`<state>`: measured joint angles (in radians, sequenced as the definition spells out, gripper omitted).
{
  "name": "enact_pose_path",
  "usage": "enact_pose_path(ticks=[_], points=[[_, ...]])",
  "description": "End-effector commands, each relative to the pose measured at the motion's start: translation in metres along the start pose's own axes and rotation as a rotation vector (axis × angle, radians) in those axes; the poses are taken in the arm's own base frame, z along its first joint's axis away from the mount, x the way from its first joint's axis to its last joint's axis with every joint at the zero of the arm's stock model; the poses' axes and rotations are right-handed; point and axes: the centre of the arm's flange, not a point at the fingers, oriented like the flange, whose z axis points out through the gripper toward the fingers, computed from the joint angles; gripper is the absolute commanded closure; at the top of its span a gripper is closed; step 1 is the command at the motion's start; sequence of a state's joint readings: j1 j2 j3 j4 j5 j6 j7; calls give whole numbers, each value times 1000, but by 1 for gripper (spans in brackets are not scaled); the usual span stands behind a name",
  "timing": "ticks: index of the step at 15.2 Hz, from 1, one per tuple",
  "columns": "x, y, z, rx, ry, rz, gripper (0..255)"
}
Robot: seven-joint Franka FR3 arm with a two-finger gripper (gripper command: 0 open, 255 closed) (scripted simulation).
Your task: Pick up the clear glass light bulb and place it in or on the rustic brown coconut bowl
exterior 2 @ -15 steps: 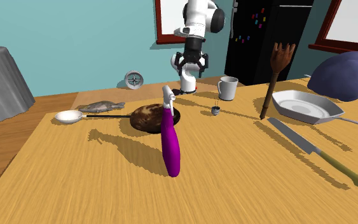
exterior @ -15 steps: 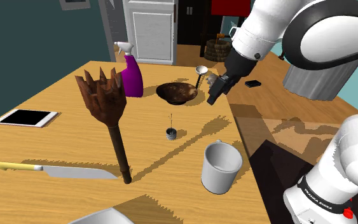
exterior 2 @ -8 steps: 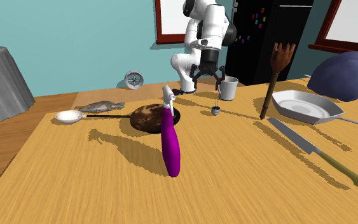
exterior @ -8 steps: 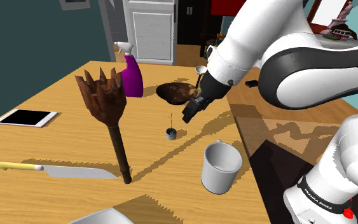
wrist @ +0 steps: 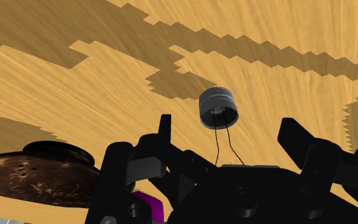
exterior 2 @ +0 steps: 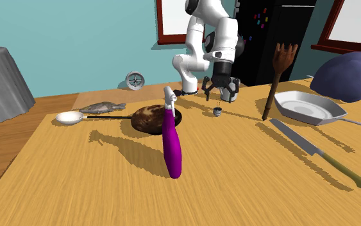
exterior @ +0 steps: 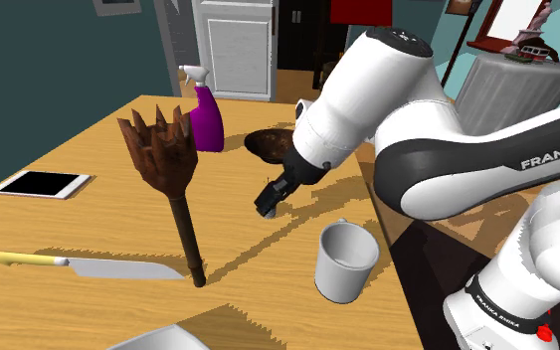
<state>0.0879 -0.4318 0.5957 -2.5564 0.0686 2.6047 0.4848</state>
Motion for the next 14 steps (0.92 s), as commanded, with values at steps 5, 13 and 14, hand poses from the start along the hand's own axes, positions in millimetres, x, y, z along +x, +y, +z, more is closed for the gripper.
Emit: enact_pose_path(ticks=[5, 13, 14], points=[[-1, -1, 25, 1, 1, 0, 0], [-1, -1, 25, 1, 1, 0, 255], [-1, -1, 25, 1, 1, 0, 255]])
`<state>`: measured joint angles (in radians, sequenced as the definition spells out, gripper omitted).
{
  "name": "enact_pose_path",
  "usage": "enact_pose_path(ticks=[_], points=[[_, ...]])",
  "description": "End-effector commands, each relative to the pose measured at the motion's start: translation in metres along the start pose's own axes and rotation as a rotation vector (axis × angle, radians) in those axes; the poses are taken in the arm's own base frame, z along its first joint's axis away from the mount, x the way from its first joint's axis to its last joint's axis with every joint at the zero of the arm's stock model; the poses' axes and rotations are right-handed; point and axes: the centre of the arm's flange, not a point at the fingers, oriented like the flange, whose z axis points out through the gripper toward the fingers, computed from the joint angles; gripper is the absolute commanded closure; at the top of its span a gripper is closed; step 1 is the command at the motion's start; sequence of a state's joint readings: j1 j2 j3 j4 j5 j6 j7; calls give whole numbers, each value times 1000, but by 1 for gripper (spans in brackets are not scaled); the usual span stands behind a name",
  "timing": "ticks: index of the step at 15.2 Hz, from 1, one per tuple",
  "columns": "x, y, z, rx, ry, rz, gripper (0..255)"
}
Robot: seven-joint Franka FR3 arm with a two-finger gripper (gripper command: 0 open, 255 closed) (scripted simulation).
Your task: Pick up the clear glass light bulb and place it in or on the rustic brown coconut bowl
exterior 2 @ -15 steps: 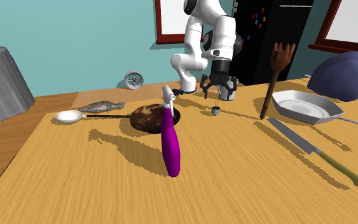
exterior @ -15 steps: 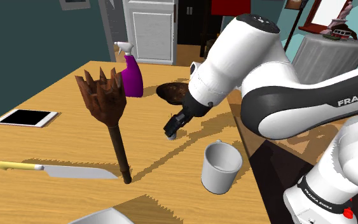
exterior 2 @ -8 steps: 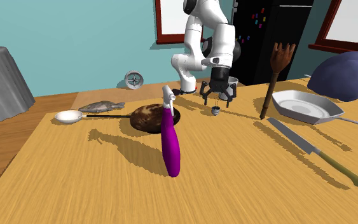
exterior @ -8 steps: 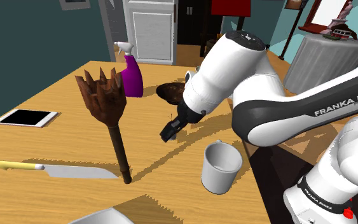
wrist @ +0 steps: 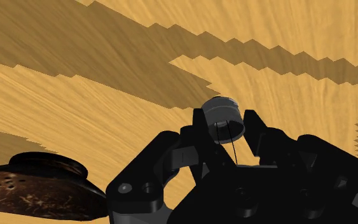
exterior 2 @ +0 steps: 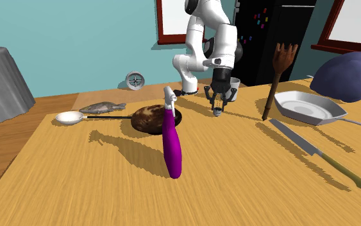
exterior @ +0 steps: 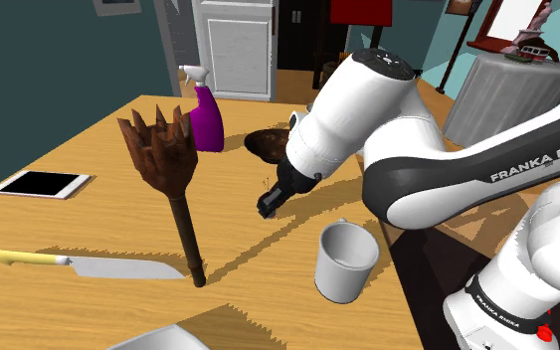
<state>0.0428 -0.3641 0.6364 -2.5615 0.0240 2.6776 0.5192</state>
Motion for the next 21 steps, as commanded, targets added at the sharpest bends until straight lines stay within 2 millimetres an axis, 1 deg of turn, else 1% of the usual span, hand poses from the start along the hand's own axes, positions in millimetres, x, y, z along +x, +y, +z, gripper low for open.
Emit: enact_pose_path(ticks=[1, 8, 21], points=[[0, 0, 0, 0, 0, 0, 255], [0, 0, 0, 0, 0, 0, 255], [30, -2, -62, 0, 0, 0, 255]])
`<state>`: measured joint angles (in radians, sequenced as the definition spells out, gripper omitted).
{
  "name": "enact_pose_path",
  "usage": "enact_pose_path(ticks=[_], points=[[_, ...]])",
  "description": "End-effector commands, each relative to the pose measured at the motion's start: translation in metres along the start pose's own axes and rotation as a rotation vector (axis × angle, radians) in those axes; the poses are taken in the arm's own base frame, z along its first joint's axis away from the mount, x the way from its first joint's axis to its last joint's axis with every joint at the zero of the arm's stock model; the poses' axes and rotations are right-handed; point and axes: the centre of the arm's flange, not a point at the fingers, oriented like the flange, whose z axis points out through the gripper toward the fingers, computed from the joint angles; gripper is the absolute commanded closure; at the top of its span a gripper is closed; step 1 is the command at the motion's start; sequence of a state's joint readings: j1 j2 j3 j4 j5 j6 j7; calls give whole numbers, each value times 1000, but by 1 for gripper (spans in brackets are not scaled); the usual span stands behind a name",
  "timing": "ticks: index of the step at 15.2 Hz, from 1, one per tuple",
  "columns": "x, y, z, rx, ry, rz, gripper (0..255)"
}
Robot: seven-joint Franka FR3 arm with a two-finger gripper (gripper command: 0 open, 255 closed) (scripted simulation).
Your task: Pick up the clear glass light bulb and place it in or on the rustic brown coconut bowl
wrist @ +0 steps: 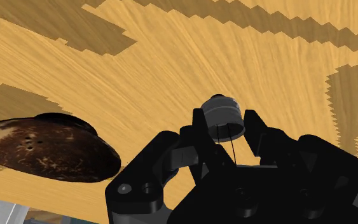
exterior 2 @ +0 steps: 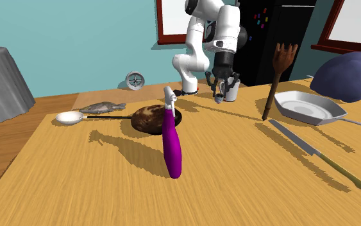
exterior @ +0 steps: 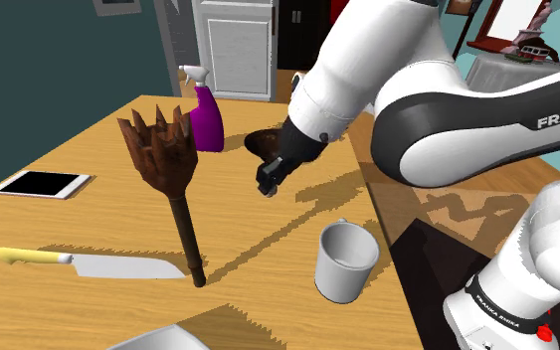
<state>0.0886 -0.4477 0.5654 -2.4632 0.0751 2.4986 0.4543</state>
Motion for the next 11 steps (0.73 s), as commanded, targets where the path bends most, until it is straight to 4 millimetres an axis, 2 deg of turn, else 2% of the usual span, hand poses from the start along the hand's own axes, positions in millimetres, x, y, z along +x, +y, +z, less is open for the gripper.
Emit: enact_pose_path(ticks=[1, 10, 11], points=[[4, -1, -9, 0, 0, 0, 255], [24, -2, -51, 0, 0, 0, 255], [31, 9, -47, 0, 0, 0, 255]])
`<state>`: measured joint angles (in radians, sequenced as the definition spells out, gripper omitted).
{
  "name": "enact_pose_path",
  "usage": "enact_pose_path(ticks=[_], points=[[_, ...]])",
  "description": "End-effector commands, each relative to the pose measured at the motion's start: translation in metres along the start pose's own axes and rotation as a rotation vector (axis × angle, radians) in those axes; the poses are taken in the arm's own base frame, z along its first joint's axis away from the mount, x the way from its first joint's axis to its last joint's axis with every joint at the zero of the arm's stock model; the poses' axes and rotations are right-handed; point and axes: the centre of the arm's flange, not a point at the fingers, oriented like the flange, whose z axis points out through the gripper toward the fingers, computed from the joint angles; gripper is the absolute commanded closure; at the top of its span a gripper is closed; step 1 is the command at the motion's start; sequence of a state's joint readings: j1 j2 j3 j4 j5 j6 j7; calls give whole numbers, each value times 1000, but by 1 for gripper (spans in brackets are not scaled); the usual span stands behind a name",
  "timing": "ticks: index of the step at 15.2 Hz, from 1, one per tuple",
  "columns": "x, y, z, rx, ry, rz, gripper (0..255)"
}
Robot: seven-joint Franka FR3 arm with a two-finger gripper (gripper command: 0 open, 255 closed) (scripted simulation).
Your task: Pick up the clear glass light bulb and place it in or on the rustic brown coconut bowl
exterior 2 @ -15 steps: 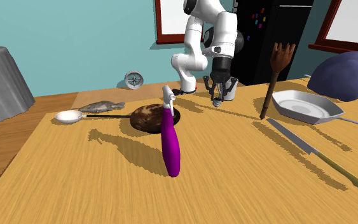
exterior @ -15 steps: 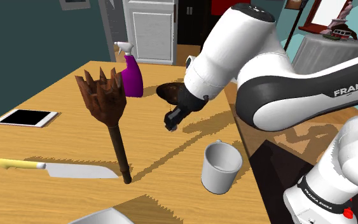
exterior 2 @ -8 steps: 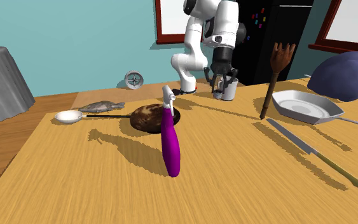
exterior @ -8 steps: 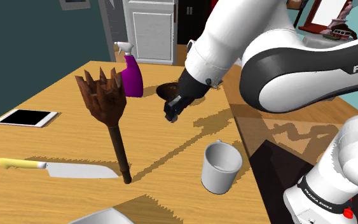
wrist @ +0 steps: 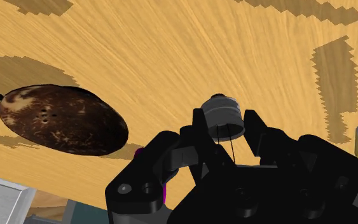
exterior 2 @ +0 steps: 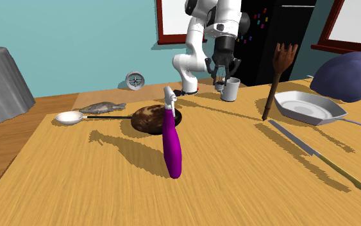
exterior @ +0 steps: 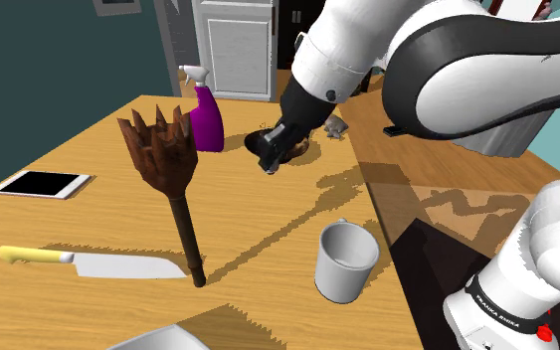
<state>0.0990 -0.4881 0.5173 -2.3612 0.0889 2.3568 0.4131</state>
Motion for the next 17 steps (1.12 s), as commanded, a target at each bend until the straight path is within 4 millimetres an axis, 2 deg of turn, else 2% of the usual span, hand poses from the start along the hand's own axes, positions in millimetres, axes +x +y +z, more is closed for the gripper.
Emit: enact_pose_path(ticks=[1, 17], points=[[12, 16, 4, 0, 0, 0, 255], [117, 190, 60, 0, 0, 0, 255]])
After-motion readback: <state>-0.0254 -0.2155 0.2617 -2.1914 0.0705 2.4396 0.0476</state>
